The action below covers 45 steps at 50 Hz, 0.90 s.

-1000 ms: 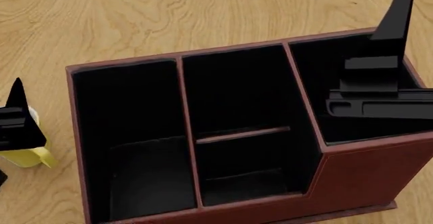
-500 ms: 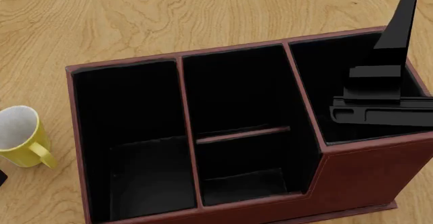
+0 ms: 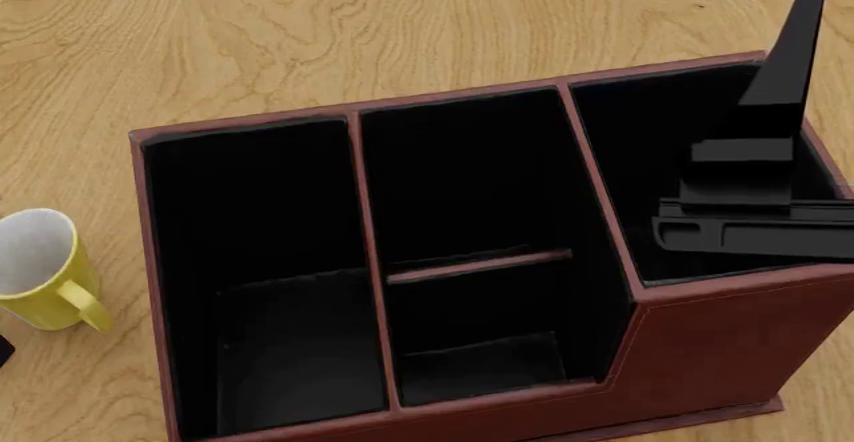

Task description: Pick up the book and place it in the back compartment of the caddy.

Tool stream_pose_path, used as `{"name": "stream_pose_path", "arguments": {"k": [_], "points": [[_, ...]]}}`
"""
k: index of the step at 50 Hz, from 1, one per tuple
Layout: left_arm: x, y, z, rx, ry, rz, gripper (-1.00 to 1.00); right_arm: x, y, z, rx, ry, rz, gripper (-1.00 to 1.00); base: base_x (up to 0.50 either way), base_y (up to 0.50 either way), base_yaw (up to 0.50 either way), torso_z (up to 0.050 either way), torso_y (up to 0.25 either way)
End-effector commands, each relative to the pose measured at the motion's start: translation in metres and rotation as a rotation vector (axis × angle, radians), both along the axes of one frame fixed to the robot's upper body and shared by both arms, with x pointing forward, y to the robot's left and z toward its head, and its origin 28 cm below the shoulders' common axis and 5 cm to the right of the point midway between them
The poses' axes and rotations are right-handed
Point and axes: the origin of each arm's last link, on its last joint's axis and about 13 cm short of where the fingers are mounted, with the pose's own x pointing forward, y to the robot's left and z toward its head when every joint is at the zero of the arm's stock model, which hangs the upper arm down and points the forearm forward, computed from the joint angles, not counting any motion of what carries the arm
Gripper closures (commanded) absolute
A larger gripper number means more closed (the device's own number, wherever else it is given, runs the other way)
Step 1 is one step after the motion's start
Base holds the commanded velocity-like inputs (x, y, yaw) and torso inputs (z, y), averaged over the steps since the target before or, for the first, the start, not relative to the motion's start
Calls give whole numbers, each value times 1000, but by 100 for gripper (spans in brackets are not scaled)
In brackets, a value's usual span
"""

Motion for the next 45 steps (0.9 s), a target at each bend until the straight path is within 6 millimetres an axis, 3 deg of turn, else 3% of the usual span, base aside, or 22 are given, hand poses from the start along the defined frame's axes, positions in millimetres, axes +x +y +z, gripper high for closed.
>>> {"name": "stream_pose_path", "arguments": {"k": [1, 26, 45], "points": [[12, -3, 6, -96, 61, 9, -100, -1, -1, -2, 5, 1, 0, -100, 0, 0, 0, 0, 0], [48, -3, 2, -138, 166, 17, -100, -1, -2, -7, 7, 11, 0, -100, 0, 0, 0, 0, 0], [75, 3, 10, -214, 214, 20, -100, 0, -2, -7, 5, 15, 0, -100, 0, 0, 0, 0, 0]]}}
